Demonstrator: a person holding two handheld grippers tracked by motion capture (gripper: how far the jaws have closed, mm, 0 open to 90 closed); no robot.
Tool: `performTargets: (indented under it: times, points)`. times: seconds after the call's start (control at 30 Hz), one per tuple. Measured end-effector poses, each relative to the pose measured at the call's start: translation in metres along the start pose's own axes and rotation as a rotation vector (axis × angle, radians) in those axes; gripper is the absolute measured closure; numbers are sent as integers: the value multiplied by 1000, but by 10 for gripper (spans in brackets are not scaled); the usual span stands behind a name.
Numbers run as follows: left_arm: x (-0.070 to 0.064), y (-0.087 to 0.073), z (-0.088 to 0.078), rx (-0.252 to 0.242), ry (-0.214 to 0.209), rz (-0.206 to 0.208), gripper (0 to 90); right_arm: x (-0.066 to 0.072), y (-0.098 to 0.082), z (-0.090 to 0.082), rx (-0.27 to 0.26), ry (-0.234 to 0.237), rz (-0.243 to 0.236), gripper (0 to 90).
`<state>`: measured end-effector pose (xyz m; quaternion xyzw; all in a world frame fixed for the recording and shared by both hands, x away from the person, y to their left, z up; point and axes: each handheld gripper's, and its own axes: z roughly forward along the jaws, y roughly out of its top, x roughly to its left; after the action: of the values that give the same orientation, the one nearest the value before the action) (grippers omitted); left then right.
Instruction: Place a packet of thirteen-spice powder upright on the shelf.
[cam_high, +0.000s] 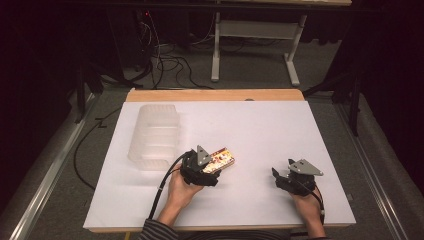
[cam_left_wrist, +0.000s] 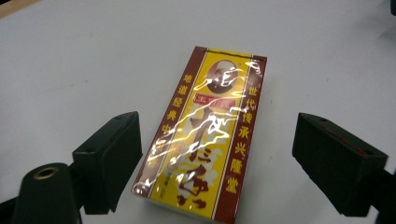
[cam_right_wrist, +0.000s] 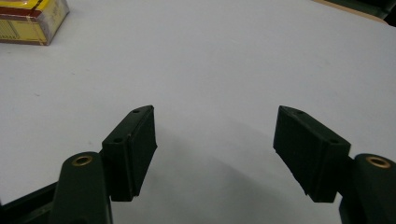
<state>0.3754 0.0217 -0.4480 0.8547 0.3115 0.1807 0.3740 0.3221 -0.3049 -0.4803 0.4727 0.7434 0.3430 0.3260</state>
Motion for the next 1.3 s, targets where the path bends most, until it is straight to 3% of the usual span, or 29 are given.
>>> performTargets:
  times: [0.07,0.1,0.23,0.47,0.57,0.8,0.83,0.97,1.2,1.3]
  points:
    - [-2,5,4,12,12,12,179,0,0,0,0,2,0,302]
    - [-1,9,7,6,-8,8,185,0,0,0,-1,1,1,302]
    - [1,13,14,13,-21,-6,191,0,0,0,0,2,0,302]
    - [0,19,24,20,-26,5,193,0,0,0,1,1,-1,302]
    - [2,22,30,21,-26,-12,191,0,0,0,0,3,0,302]
    - [-3,31,40,39,-39,8,184,-1,0,0,-1,5,2,303]
    - [-4,34,44,64,-42,15,177,-1,0,0,0,5,3,304]
    - [-6,36,48,80,-32,36,176,0,0,0,2,3,8,304]
    - [-1,38,58,114,-23,18,181,0,0,0,4,5,9,304]
    - [-1,38,60,121,-13,29,183,-1,0,0,3,6,9,304]
